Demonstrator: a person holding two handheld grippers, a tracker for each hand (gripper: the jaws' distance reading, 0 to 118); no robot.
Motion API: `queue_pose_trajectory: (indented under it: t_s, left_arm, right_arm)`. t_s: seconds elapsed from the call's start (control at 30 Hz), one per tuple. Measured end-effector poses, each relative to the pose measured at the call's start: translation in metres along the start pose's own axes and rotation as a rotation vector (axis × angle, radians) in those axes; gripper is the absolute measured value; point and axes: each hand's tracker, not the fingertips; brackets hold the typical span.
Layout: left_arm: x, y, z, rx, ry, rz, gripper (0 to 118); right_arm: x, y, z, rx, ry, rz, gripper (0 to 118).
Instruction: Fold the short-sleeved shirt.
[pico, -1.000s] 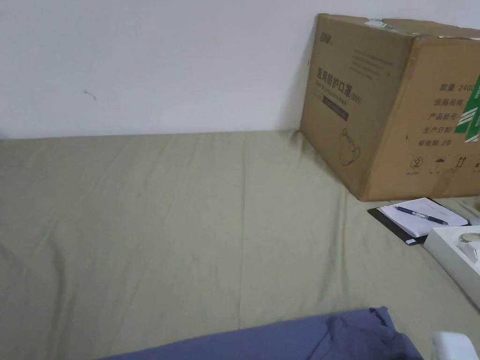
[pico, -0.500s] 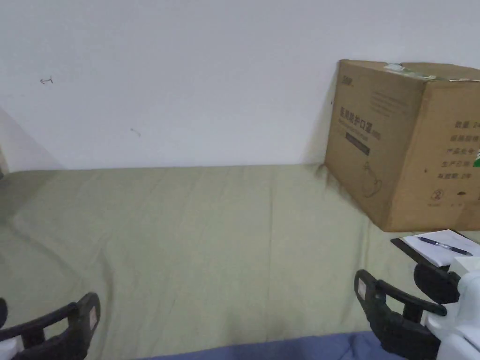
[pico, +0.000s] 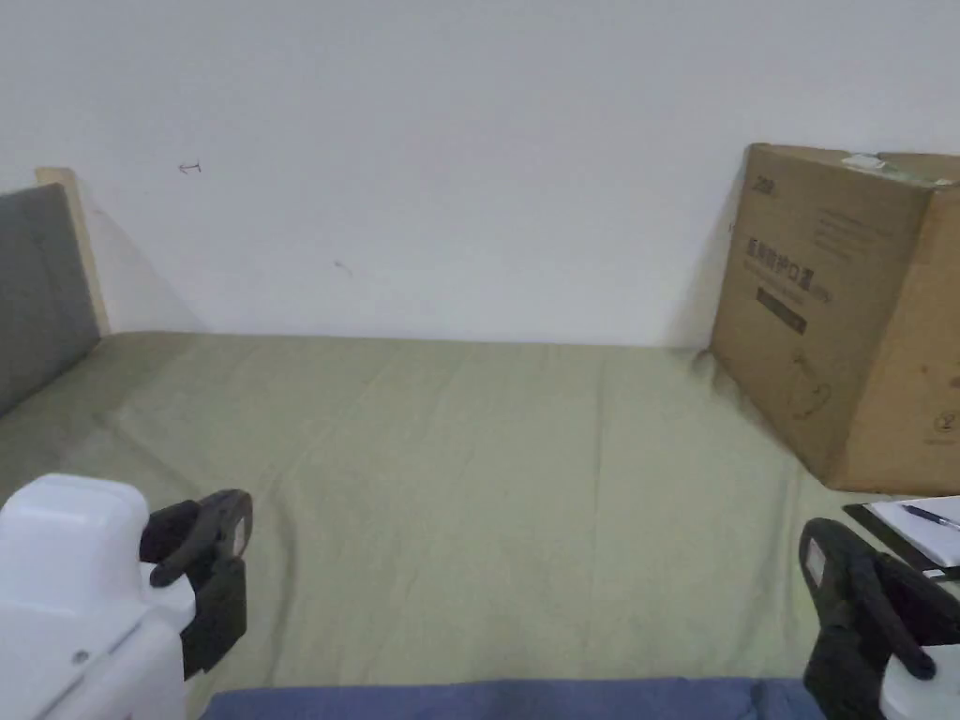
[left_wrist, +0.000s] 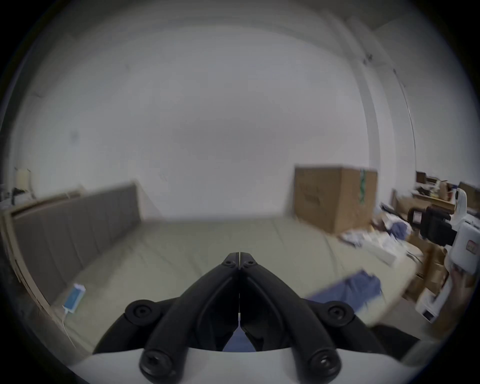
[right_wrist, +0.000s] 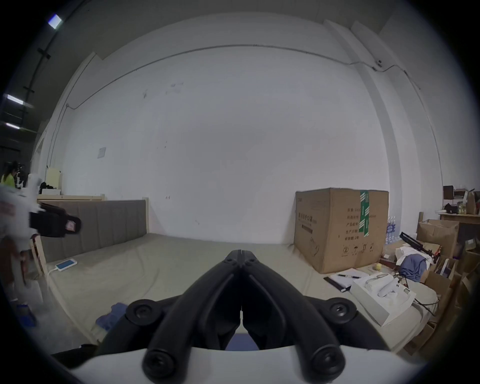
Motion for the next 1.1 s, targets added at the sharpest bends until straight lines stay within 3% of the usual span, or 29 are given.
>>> queue_pose_trajectory:
  t_s: [0.1,0.17,0.27,0.3,0.37,0.5,0.57,0.6,0.63,0.7,0.77,1.0,1.1]
  left_arm:
    - [-0.066,-0.004,-0.044,-0.309,-0.129,0.216,0]
    - [-0.116,-0.03,-0.077,-0.482,-0.234,0.441,0]
    - [-0.177,-0.081,-0.107,-0.574,-0.343,0.824,0]
    - [-0.19,-0.095,-0.113,-0.599,-0.33,0.882,0]
    - [-0.202,-0.115,-0.125,-0.647,-0.401,0.874,1]
    - [-0.215,-0.162,-0.156,-0.769,-0.495,0.963,44]
    - [-0.213,-0.183,-0.169,-0.82,-0.489,0.973,112]
    - [-0.218,-0.188,-0.176,-0.802,-0.478,0.961,118]
    - [-0.221,-0.193,-0.18,-0.792,-0.469,0.957,116]
    - [-0.222,-0.203,-0.188,-0.794,-0.441,0.976,116]
    - [-0.236,-0.205,-0.194,-0.774,-0.536,1.058,118]
    - [-0.208,-0.232,-0.238,-0.842,-0.802,1.117,118]
    - [-0.198,-0.234,-0.238,-0.764,-0.756,1.027,118]
  right_arm:
    - [0.007,-0.002,0.0,-0.089,0.049,-0.014,0]
    - [0.007,-0.006,-0.003,-0.148,0.053,0.001,0]
    - [0.005,-0.017,-0.011,-0.237,0.074,0.017,0]
    - [0.003,-0.02,-0.012,-0.261,0.064,0.013,0]
    - [0.0,-0.022,-0.016,-0.284,0.067,-0.014,0]
    - [-0.008,-0.023,-0.029,-0.346,0.079,-0.041,0]
    - [-0.012,-0.022,-0.036,-0.378,0.095,-0.048,0]
    - [-0.014,-0.022,-0.039,-0.385,0.101,-0.045,0]
    - [-0.017,-0.022,-0.043,-0.394,0.105,-0.034,0]
    - [-0.026,-0.024,-0.045,-0.39,0.086,0.063,0]
    - [-0.033,-0.026,-0.049,-0.391,0.115,0.106,0]
    - [-0.052,-0.038,-0.07,-0.45,0.183,0.084,0]
    - [-0.057,-0.04,-0.079,-0.46,0.184,0.044,0]
